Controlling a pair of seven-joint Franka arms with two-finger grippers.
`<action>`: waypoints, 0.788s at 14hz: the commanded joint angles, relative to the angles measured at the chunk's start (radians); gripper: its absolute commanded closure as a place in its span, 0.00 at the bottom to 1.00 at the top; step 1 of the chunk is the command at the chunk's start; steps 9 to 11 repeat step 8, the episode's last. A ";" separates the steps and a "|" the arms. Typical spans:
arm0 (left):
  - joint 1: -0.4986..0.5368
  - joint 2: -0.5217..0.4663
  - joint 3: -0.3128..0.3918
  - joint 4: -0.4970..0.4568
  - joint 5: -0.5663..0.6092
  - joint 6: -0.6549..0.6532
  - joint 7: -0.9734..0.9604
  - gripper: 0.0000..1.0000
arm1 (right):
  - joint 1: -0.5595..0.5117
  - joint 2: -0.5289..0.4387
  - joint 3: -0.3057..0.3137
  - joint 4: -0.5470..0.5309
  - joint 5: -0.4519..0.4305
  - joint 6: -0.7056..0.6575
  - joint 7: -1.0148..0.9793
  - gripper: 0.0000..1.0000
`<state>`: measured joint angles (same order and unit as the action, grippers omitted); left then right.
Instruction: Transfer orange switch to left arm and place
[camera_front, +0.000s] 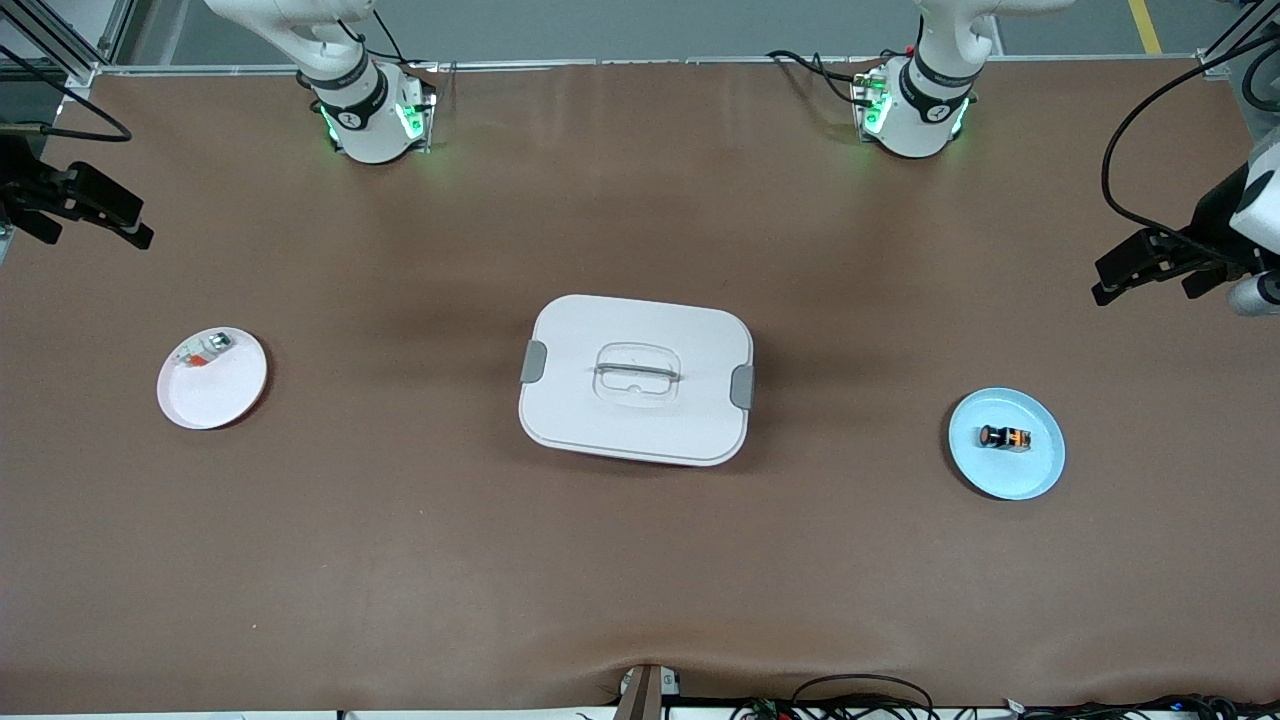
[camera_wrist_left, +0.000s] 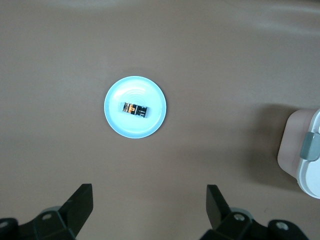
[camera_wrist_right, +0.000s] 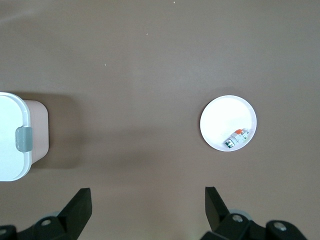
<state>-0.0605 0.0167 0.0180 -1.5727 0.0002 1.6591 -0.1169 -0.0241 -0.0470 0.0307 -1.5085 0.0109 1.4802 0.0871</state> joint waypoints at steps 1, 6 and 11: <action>-0.008 0.000 0.007 0.013 -0.017 -0.019 0.003 0.00 | 0.001 -0.002 0.009 0.019 -0.009 -0.006 0.010 0.00; -0.007 0.000 0.007 0.013 -0.017 -0.019 0.003 0.00 | 0.001 -0.002 0.009 0.020 -0.008 -0.003 0.019 0.00; -0.007 0.000 0.007 0.011 -0.017 -0.019 0.003 0.00 | 0.001 -0.002 0.009 0.020 -0.008 -0.003 0.019 0.00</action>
